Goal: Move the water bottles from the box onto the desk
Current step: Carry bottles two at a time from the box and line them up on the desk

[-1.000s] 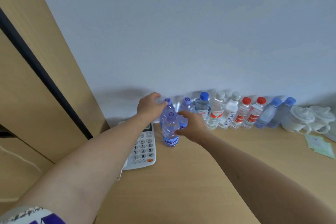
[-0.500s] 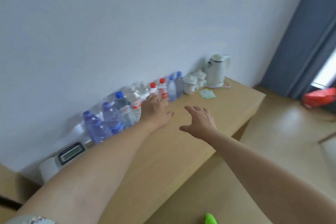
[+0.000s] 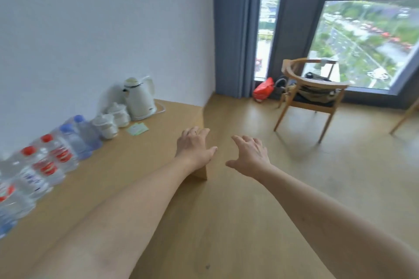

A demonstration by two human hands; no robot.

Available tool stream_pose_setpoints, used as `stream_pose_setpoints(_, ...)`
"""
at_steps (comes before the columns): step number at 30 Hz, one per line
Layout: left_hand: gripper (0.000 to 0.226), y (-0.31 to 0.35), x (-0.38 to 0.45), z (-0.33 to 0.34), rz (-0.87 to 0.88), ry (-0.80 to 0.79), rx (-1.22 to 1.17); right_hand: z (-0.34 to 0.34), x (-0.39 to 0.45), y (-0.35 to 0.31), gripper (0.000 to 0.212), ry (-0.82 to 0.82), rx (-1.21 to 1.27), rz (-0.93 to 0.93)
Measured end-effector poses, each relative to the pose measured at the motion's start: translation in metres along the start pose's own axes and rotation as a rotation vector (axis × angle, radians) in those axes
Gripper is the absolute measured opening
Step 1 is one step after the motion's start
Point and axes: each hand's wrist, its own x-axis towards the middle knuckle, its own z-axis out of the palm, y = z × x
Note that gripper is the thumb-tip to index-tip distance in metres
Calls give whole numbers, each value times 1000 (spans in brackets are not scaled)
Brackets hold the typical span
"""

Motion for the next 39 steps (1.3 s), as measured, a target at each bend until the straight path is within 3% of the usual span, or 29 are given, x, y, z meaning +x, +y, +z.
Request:
stream_pose_setpoints(9,70,239,81,62,249,-88,-107,-92,5,215,93,75,-11,318)
stream_pose_setpoints(18,70,431,157,141,520,-229,-111,-137,6,389,93,115,56,629)
stream_pose_setpoints(24,73,564,243,200,710,-268,-145,-181,51,509,92,176,48,804)
stream_pose_setpoints(30,72,708,343,215,865,-278,-179,-258,117,611,89,267,68,935)
stream_pose_setpoints(34,72,796,391,232,902,-314,-215,-300,143,679,89,351,89,987)
stream_pose_setpoints(39,73,882,425,281,982,-404,-157,-318,165,771,90,338,139,1078)
